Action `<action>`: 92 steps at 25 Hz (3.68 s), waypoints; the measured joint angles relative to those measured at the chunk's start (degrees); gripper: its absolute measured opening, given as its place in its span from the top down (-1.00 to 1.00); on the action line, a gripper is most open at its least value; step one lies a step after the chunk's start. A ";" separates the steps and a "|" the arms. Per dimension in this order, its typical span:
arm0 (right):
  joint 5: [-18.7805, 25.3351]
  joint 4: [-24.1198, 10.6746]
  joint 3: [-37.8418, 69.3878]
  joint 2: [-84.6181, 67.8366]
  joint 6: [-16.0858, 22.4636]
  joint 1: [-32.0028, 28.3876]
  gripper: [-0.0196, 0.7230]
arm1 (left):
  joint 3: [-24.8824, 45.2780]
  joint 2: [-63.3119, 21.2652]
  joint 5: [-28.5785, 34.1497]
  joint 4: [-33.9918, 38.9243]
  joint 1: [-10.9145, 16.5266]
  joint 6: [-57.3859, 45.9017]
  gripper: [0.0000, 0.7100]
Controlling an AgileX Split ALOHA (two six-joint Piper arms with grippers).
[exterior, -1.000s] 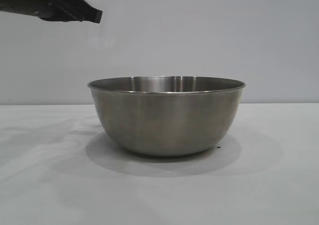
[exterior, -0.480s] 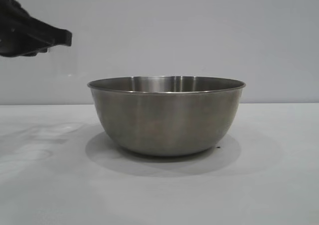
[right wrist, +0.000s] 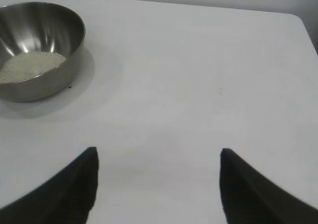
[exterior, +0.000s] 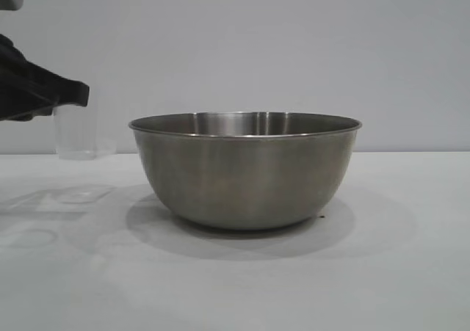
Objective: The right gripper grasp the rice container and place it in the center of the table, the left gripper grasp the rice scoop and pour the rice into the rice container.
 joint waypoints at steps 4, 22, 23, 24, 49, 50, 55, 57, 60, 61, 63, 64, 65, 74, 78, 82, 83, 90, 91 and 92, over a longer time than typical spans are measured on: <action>0.00 0.00 0.00 0.00 0.00 0.00 -0.24 | 0.24 1.18 0.00 0.97 0.00 -2.33 1.00; 0.00 0.00 0.00 0.00 0.00 0.00 -0.24 | 0.24 3.86 -1.13 2.99 0.00 -2.68 0.57; 0.00 0.00 0.00 0.00 0.00 0.00 -0.24 | 0.24 3.86 -1.13 2.99 0.00 -2.68 0.46; 0.00 0.00 0.00 0.00 0.00 0.00 -0.24 | 0.24 3.86 -1.13 2.99 0.00 -2.68 0.36; 0.00 0.00 0.00 0.00 0.00 0.42 -0.24 | 17.03 -12.71 -1.01 15.69 0.00 -2.68 0.32; 0.00 0.00 0.00 0.00 0.00 0.42 -0.24 | 17.93 -13.94 -1.01 17.05 0.00 -2.68 0.32; 0.00 0.00 0.00 0.00 0.00 0.42 -0.24 | 20.54 -18.03 -1.01 24.59 0.00 -3.65 0.16; 0.00 0.00 0.00 0.00 0.00 0.42 -0.24 | 21.10 -19.40 -1.01 27.21 0.00 -6.20 0.02; 0.00 0.00 0.00 0.00 0.00 0.42 -0.24 | 21.33 -21.12 -1.01 28.75 0.00 -8.29 0.01; 0.00 0.00 0.00 0.00 0.00 0.42 -0.24 | 21.33 -21.69 -1.01 28.78 0.00 -8.52 0.01; 0.00 0.00 0.00 0.00 0.00 0.42 -0.24 | 21.33 -22.35 -1.01 28.53 0.00 -8.67 0.01; 0.00 0.00 0.00 0.00 0.00 0.42 -0.24 | 21.33 -22.56 -1.01 28.09 0.00 -8.67 0.01; 0.00 0.00 0.00 0.00 0.00 0.42 -0.24 | 21.08 -22.61 -1.01 27.35 0.00 -8.67 0.01; 0.00 0.00 0.00 0.00 0.00 0.42 -0.24 | 11.66 -22.81 4.02 26.04 0.00 -7.89 0.01; 0.00 0.00 0.00 0.00 0.00 0.42 -0.24 | 5.27 -24.10 17.02 28.89 0.00 -7.89 0.01; 0.00 0.00 0.00 0.00 0.00 0.42 -0.24 | -0.84 -27.00 35.91 31.53 0.00 -7.89 0.01; 0.00 0.00 0.00 0.00 0.00 0.42 -0.24 | -1.97 -28.30 40.14 31.53 0.00 -7.89 0.01; 0.00 0.00 0.00 0.00 0.00 0.42 -0.24 | -5.66 -42.21 65.17 31.53 0.00 -7.89 0.01; 0.00 0.00 0.00 0.00 0.00 0.42 -0.24 | -5.70 -44.64 68.72 31.53 0.00 -7.89 0.01; 0.00 0.00 0.00 0.00 0.00 0.42 -0.24 | -5.70 -47.11 71.02 31.53 0.00 -7.89 0.01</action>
